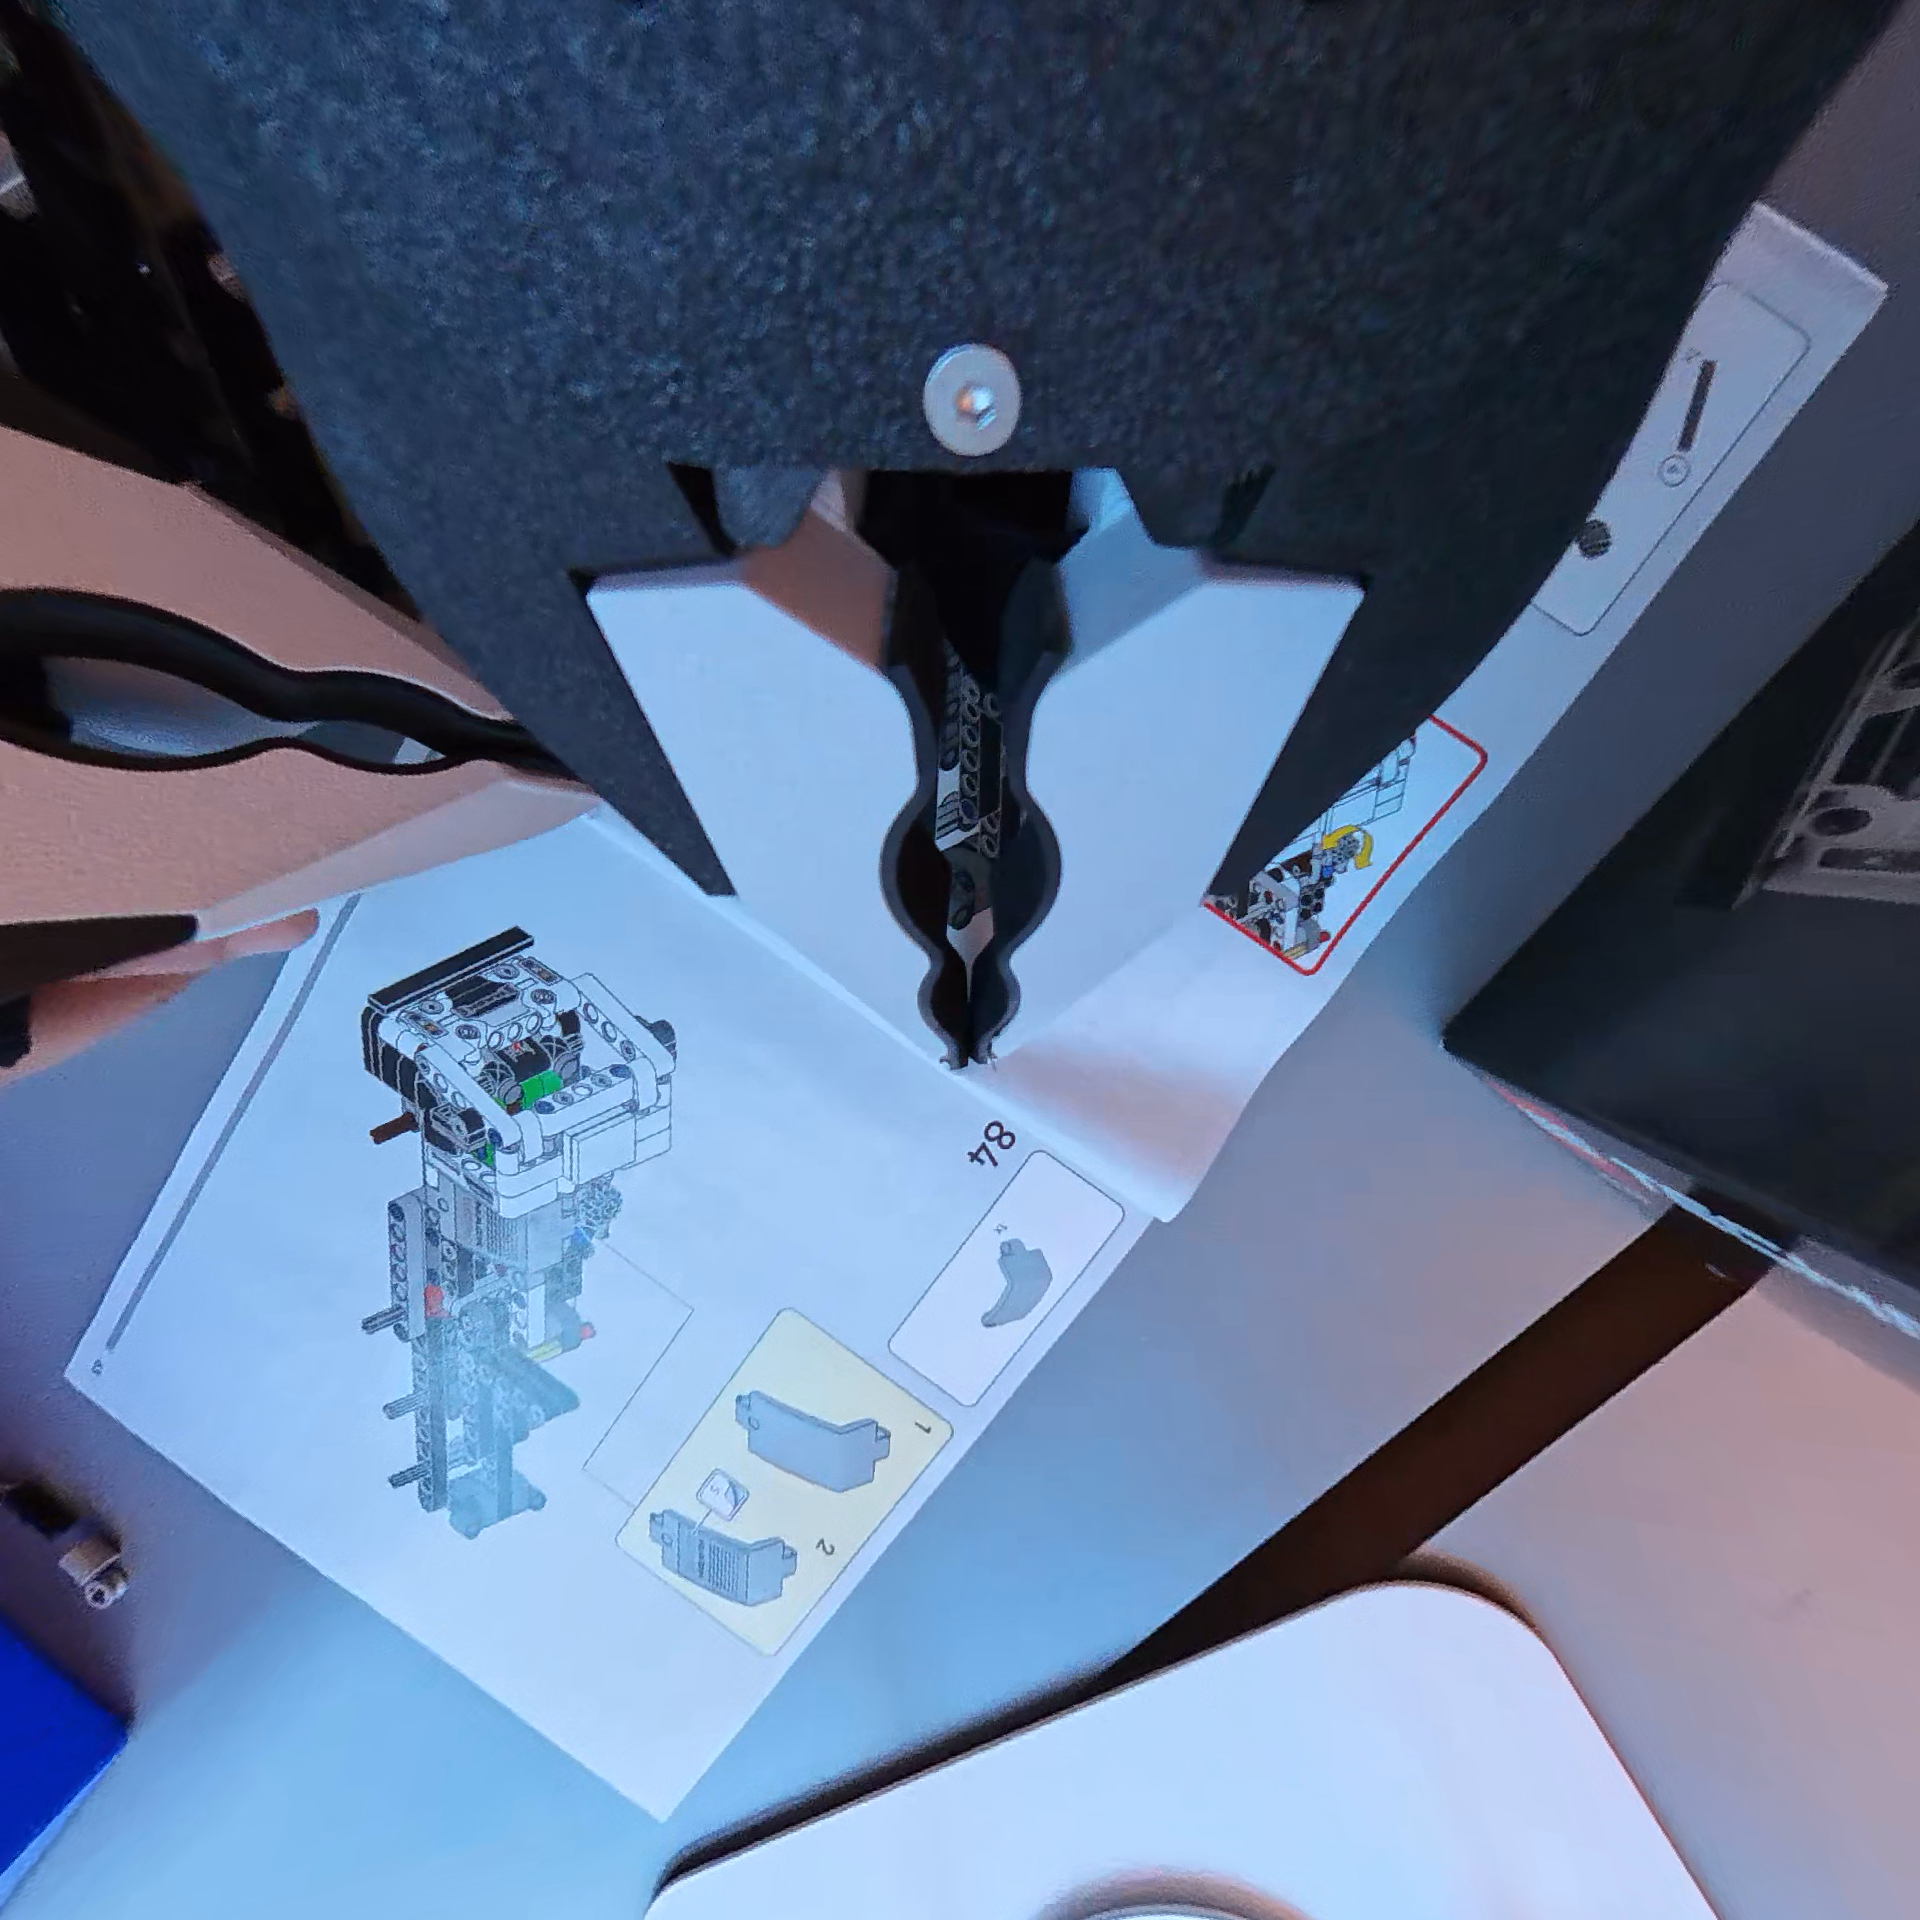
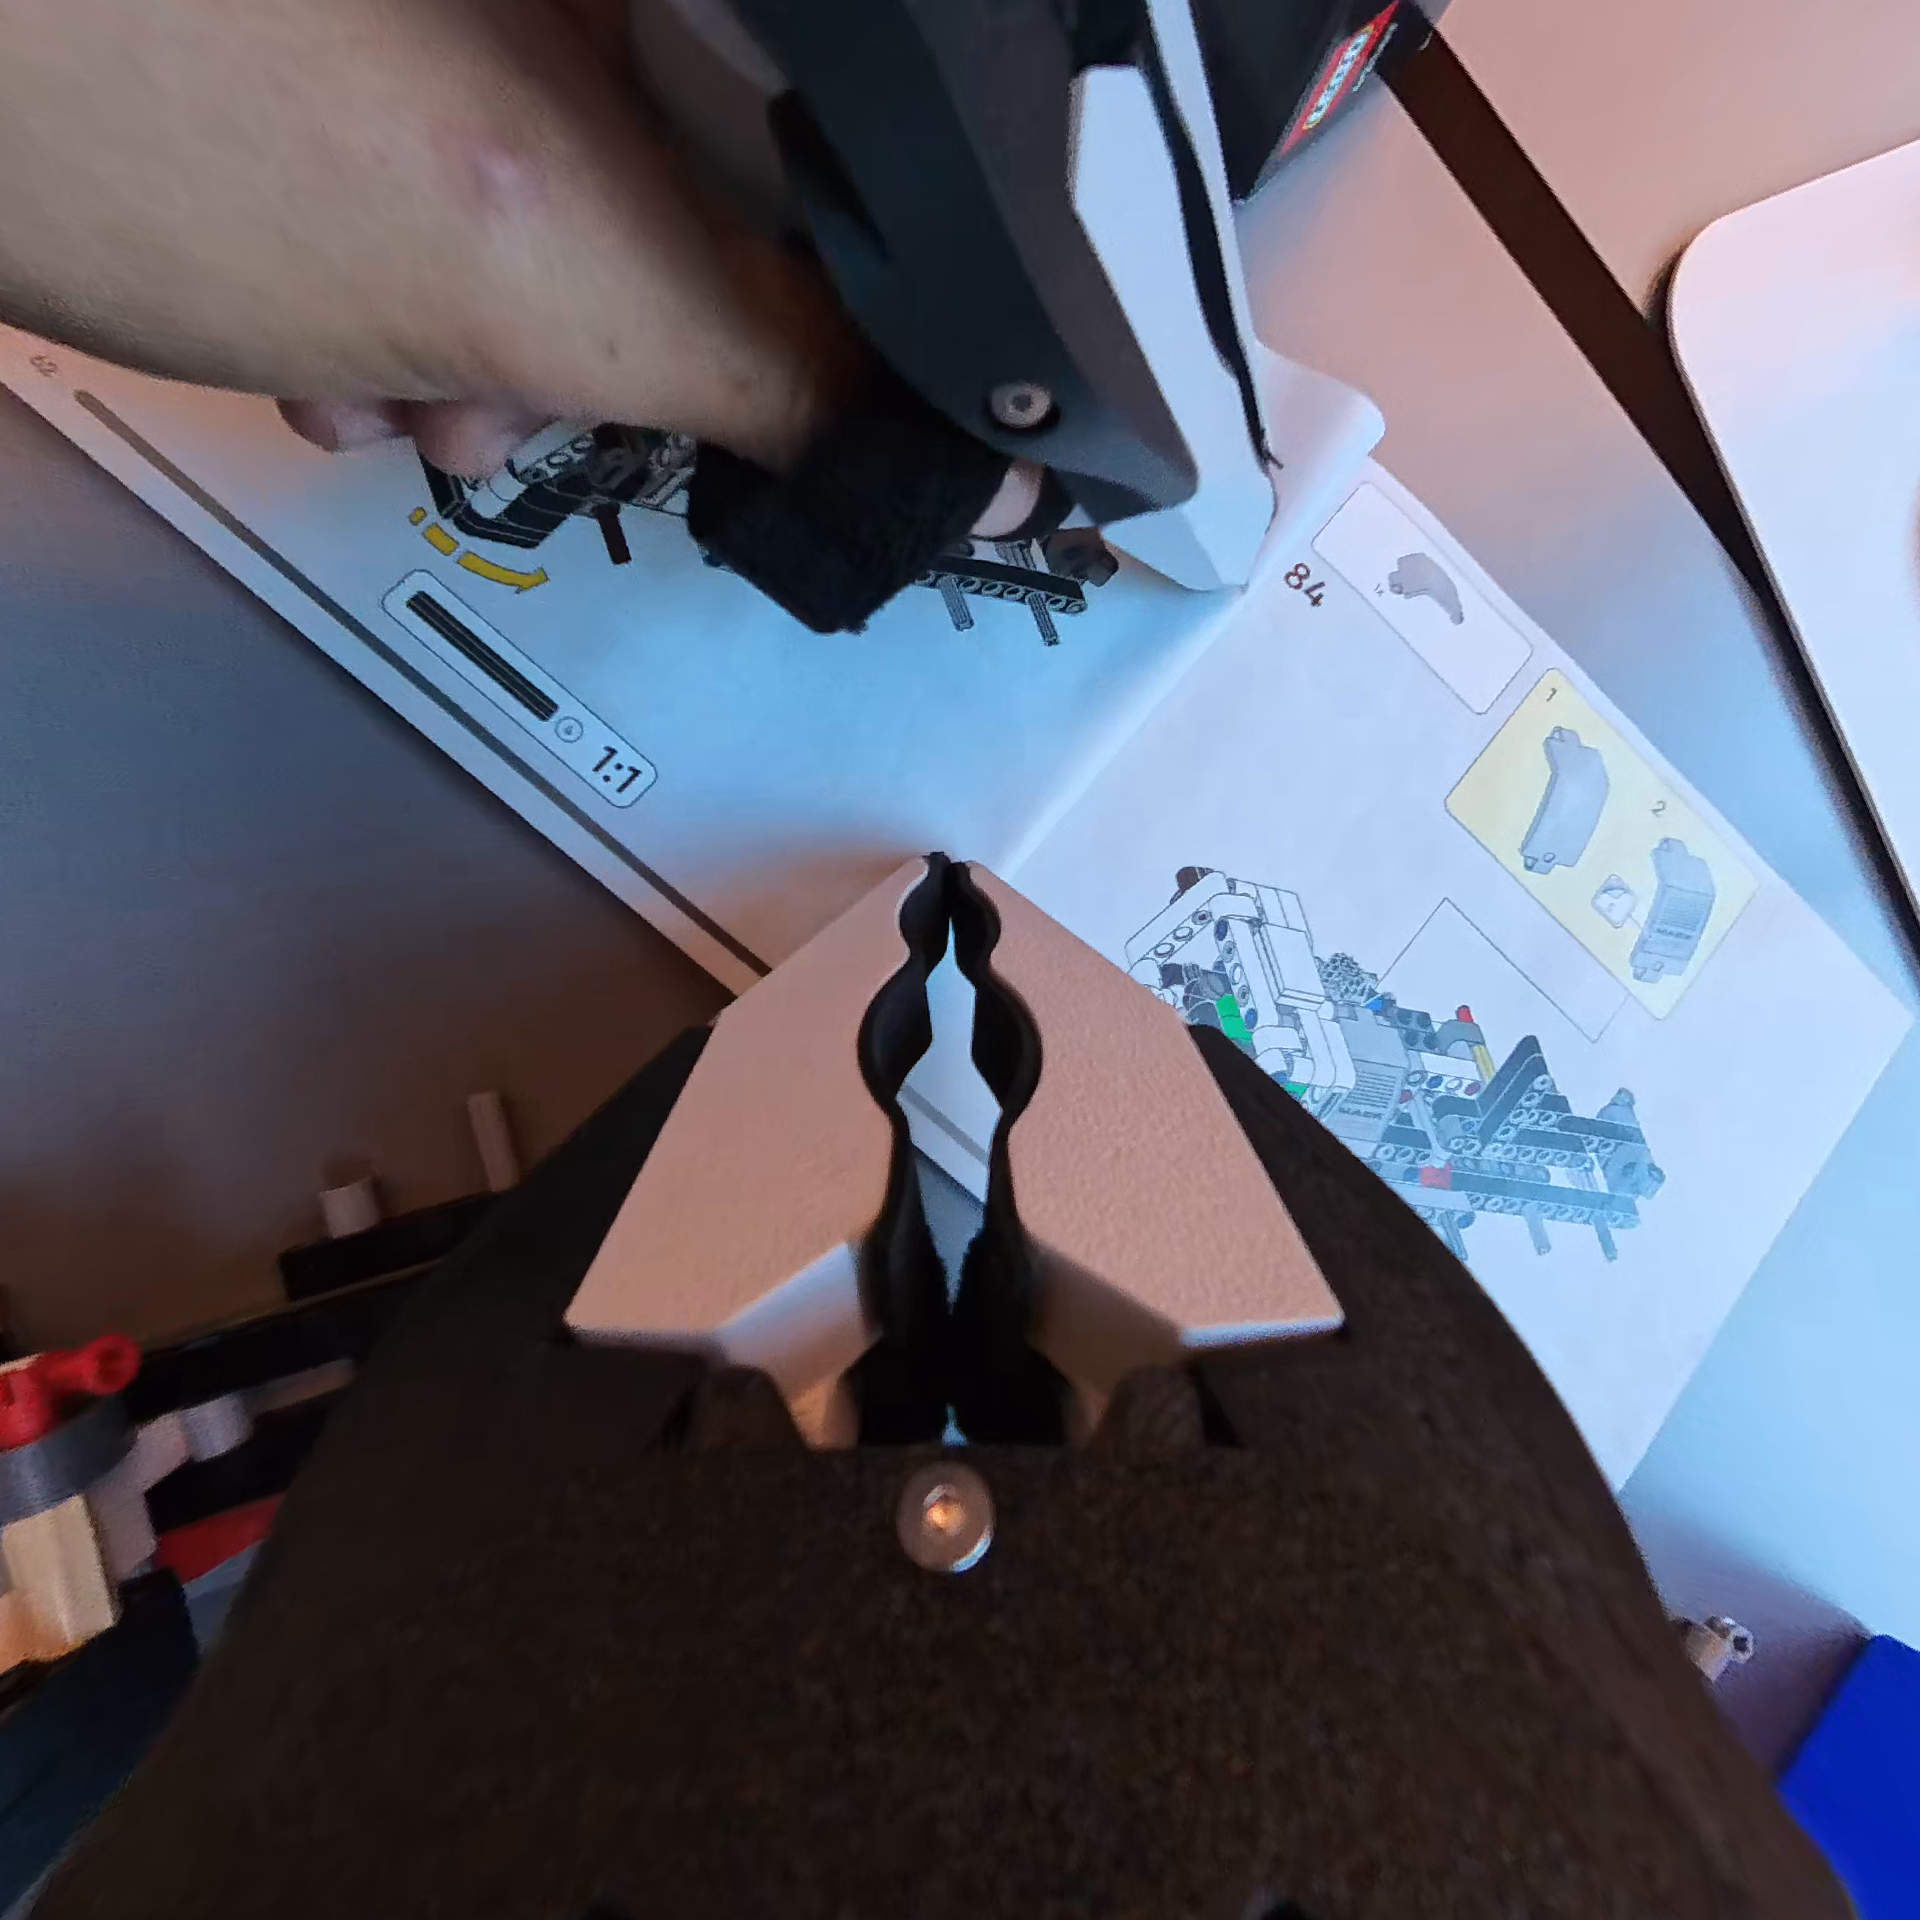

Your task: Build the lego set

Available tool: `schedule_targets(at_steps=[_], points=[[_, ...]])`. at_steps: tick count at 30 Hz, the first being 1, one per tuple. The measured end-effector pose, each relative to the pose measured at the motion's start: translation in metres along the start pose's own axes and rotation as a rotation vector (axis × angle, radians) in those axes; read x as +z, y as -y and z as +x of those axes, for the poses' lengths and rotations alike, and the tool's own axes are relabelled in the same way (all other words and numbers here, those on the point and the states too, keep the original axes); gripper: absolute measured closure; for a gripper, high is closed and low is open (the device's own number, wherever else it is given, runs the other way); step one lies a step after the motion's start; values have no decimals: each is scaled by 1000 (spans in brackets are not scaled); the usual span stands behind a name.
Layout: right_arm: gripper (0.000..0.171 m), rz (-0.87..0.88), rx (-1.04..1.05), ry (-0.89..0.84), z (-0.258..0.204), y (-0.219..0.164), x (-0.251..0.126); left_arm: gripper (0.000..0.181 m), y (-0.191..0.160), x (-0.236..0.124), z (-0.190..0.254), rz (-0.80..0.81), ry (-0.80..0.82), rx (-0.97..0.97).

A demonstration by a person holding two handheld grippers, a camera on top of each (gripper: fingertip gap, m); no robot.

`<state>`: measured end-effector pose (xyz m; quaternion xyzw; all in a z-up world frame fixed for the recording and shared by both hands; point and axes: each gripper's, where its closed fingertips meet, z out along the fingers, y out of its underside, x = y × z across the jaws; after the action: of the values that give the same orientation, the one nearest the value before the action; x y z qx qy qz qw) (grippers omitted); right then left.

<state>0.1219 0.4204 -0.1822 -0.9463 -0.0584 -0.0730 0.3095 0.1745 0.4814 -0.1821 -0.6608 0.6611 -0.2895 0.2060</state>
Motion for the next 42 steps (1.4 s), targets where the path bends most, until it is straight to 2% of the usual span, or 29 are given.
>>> schedule_targets(at_steps=[1,5,8,10,13,17,19,21,24,28,31,34,37,42], points=[[171,1,-3,-5,0,0,0,181,0,0,0,-8,-1,-4],[171,7,23,9,0,1,0,181,1,0,0,-31,26,48],[171,73,75,49,-3,8,-4,181,5,-7,-1,-16,61,88],[171,179,122,41,3,21,-25,181,14,-29,1,71,51,67],[165,316,119,62,0,29,-75,173,12,-92,7,196,10,-16],[157,490,120,94,-27,5,-134,168,-38,-187,20,337,16,-96],[150,571,173,87,-39,-15,-151,168,-73,-217,32,389,35,-114],[144,610,259,70,-46,-39,-159,158,-111,-236,40,402,76,-151],[135,654,401,35,-52,-69,-166,155,-170,-250,53,405,143,-213],[142,711,446,-59,-56,-88,-176,152,-223,-265,65,413,240,-198],[146,737,437,-83,-57,-92,-175,160,-246,-282,64,380,288,-187],[148,799,424,-71,-60,-86,-181,154,-269,-295,60,291,254,-241],[149,799,402,-97,-60,-87,-182,155,-288,-314,45,238,299,-248],[150,813,400,-65,-63,-85,-183,155,-293,-318,2,44,349,-156]])
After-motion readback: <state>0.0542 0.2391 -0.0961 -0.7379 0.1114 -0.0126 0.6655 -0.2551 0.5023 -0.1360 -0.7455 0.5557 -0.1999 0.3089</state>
